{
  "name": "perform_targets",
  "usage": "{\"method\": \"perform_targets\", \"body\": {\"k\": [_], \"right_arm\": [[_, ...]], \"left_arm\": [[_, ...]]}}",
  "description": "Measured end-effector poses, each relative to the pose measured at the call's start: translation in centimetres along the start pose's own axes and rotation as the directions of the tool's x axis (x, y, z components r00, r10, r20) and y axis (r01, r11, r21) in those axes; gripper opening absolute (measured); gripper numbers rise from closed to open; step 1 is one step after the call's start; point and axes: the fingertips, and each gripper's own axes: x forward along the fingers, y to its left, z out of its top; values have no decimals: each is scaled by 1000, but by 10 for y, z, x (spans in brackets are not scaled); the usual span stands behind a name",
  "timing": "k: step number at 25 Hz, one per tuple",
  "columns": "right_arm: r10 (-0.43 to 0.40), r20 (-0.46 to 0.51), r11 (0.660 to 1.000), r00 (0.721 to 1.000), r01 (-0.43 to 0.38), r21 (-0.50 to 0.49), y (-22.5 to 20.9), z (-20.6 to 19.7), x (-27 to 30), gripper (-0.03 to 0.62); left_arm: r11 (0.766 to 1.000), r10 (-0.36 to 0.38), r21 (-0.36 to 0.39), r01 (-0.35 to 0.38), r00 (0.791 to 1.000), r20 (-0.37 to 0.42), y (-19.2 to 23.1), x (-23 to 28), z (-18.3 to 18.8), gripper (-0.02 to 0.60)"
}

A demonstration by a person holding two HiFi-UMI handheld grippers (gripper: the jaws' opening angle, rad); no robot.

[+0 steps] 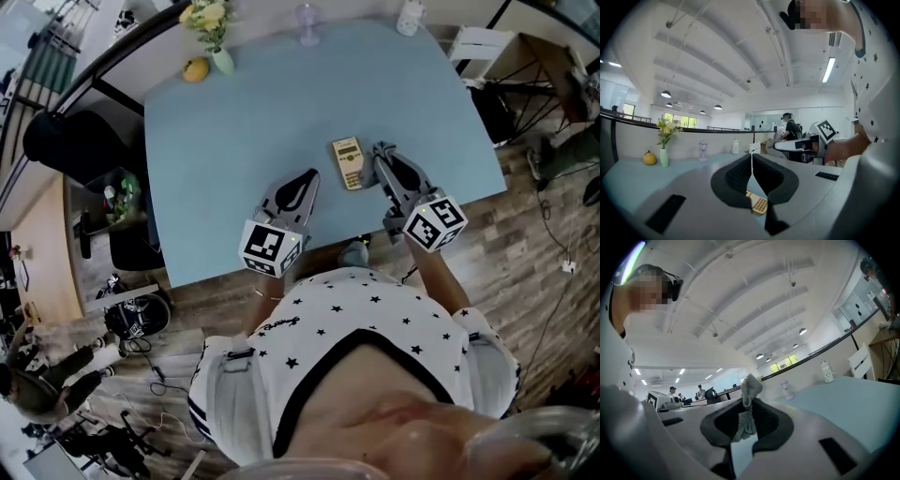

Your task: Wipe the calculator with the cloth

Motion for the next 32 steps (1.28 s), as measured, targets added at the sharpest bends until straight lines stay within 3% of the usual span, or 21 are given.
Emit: {"method": "perform_targets", "body": {"k": [12, 22, 32], "right_arm": [[74, -179, 996, 981, -81, -35, -49, -19, 38, 49], [126, -303, 987, 945, -151, -62, -75, -46, 66, 51], [144, -442, 978, 885, -196, -73, -73, -95, 99, 51]], "left_arm": [[988, 153, -9, -153, 988, -9, 15, 24, 6, 31], [963, 269, -15, -269, 963, -6, 22, 26, 5, 31], [951, 306, -27, -307, 951, -32, 38, 22, 0, 31]]}}
